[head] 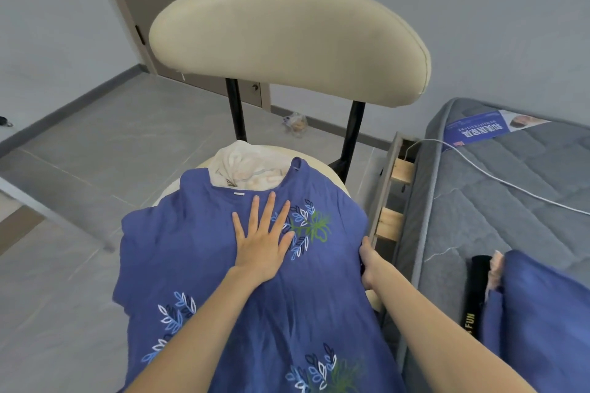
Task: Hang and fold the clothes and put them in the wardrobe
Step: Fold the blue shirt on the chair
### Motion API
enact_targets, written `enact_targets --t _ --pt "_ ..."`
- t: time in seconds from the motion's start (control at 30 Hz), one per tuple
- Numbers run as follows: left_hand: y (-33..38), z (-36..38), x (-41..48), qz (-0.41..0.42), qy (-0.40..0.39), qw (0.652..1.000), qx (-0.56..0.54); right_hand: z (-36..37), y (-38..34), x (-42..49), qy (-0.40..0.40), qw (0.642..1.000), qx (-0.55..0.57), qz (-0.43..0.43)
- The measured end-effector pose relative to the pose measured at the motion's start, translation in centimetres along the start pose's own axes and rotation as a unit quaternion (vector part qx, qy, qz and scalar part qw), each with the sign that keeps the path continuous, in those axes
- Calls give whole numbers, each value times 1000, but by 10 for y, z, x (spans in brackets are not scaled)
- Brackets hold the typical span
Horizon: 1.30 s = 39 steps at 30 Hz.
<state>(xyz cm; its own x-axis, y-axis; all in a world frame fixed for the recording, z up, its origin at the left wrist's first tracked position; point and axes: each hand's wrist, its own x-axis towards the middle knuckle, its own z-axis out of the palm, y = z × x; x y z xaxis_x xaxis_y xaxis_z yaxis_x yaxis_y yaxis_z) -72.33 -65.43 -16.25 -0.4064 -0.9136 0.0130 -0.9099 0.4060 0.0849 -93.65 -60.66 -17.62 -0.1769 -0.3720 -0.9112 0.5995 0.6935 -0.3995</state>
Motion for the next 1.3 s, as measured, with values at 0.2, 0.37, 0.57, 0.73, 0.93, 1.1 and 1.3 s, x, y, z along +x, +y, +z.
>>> enact_targets --t 0.2,0.37,0.57,0.73,0.93,1.1,1.3 --pt "5 -12 -2 7 -45 999 -29 -14 0 7 -5 1000 14 -10" --pt "6 -13 -3 14 -51 998 -44 -25 -5 5 32 995 -5 -89" --pt "8 -21 -3 8 -82 996 -28 -35 -27 -26 135 929 -69 -337" --pt "7 -25 -3 10 -101 994 -34 -45 -39 -54 173 843 -268 -433" --pt "-3 -38 -23 56 -118 990 -52 -23 -31 -85 163 797 -333 -476" --pt "-15 -51 -50 74 -88 989 -95 30 16 -105 93 765 -408 -490" --pt "-29 -79 -67 36 -55 988 -140 41 39 -104 122 688 -483 -527"
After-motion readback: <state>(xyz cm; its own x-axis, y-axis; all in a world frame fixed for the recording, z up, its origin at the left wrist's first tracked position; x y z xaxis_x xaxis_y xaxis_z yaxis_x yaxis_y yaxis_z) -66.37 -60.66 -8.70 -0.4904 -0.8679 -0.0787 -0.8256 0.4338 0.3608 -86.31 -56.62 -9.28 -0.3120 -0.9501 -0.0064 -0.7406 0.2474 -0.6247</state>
